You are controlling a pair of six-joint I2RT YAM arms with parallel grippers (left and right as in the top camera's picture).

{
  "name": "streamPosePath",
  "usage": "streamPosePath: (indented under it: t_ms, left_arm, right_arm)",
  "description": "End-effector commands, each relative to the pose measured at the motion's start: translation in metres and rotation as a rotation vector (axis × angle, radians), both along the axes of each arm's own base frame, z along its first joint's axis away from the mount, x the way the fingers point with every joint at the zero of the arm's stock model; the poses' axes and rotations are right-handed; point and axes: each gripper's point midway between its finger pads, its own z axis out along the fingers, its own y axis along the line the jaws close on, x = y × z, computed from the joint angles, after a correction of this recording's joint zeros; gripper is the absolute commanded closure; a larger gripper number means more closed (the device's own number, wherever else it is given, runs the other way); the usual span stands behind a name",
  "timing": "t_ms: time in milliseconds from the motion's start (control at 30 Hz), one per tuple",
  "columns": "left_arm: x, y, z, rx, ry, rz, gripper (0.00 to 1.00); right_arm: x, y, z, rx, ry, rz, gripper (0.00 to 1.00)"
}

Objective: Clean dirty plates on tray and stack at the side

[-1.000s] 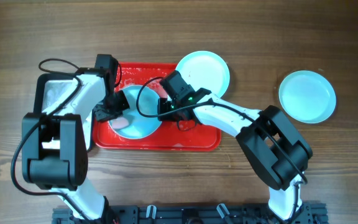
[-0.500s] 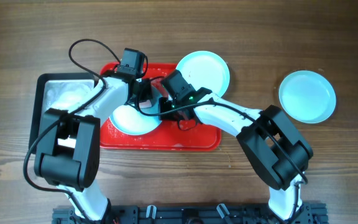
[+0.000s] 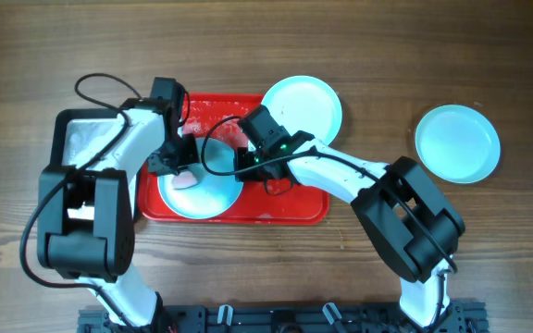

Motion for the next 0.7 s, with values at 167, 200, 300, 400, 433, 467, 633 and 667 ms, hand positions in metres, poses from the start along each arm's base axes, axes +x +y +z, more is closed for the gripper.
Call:
streamPosePath:
  t_ms: [167,200,300,400,433,467,633,667]
  left_arm:
    - [-0.042,0.097,0.002,0.523,0.084,0.256,0.96]
    - [-0.042,0.100,0.005,0.548,0.073,0.272,0.96]
    - [-0.039,0.104,0.016,0.584,0.029,0.329,0.96]
    - [-0.031,0.104,0.029,0.576,-0.015,0.357,0.96]
    - [-0.025,0.103,0.037,0.568,-0.041,0.365,0.96]
    - [-0.022,0.103,0.041,0.564,-0.056,0.370,0.96]
    - [-0.005,0.099,0.080,0.535,-0.159,0.392,0.96]
    - [-0.003,0.097,0.087,0.529,-0.177,0.392,0.96]
  right_arm:
    - [-0.016,-0.020,-0.039,-0.078,0.089,-0.005,0.96]
    - [-0.017,-0.020,-0.039,-0.077,0.090,-0.002,0.96]
    - [-0.018,-0.019,-0.038,-0.069,0.095,0.005,0.96]
    - [-0.017,-0.019,-0.038,-0.069,0.095,0.003,0.96]
    - [-0.017,-0.020,-0.038,-0.068,0.096,0.001,0.96]
    - [-0.017,-0.020,-0.038,-0.069,0.096,0.001,0.96]
    - [-0.017,-0.020,-0.038,-0.069,0.096,0.001,0.96]
    - [-0.017,-0.020,-0.038,-0.069,0.096,0.001,0.96]
